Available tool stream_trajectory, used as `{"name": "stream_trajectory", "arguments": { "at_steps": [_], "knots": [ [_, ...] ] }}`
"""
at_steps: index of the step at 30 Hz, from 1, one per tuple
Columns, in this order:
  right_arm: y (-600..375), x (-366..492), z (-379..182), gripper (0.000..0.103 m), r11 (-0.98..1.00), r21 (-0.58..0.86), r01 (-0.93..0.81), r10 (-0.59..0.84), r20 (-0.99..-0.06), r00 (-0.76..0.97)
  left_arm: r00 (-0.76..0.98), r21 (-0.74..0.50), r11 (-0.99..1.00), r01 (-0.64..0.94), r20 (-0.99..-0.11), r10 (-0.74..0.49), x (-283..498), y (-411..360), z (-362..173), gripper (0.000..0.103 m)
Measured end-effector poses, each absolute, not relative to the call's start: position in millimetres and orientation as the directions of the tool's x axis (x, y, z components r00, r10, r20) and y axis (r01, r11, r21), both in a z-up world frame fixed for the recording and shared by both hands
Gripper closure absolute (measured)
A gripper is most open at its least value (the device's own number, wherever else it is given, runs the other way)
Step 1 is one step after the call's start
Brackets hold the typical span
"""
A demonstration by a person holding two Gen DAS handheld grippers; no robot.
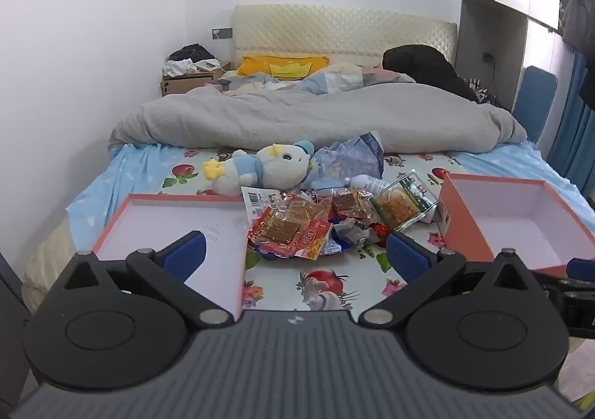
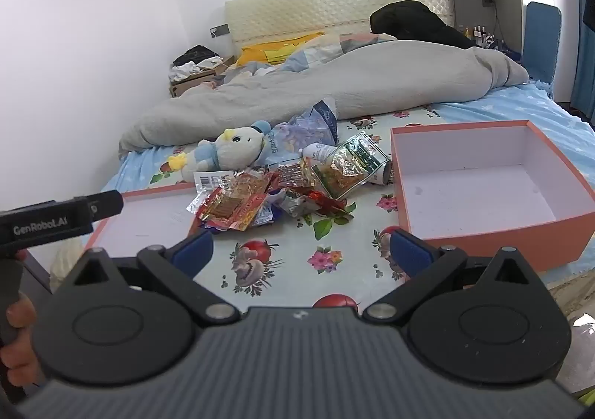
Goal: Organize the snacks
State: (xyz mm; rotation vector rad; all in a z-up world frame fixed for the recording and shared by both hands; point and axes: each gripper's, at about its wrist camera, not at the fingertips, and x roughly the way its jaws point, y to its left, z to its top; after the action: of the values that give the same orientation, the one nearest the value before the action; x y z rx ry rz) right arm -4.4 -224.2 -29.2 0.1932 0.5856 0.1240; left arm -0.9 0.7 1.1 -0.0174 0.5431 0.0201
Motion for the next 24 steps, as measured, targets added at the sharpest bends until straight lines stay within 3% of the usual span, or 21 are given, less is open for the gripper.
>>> {"name": "stream_trajectory", "arguments": {
  "at_steps": [5, 10, 24],
  "knots": [
    [-222.3, -4.8, -30.2, 0.000, 0.977, 0.206, -0.062, 0.166, -0.540, 0.825, 0.856, 0.018, 1.000, -0.011, -0.517, 0.019, -2.2, -3.5, -6.5, 0.000],
    [-222.6, -6.0, -26.7, 0.000, 0.979, 0.199, -0.048, 0.151, -0.543, 0.826, 0.843, -0.072, 0.997, -0.015, -0.538, -0.026, 0.6, 5.2, -7.3, 0.000],
    [-226.7, -14.2, -39.6, 0.000, 0.980, 0.188, -0.059, 0.154, -0.542, 0.827, 0.831, -0.047, 0.999, -0.012, -0.556, -0.016, -0.3, 2.4, -22.6, 0.000]
  ]
}}
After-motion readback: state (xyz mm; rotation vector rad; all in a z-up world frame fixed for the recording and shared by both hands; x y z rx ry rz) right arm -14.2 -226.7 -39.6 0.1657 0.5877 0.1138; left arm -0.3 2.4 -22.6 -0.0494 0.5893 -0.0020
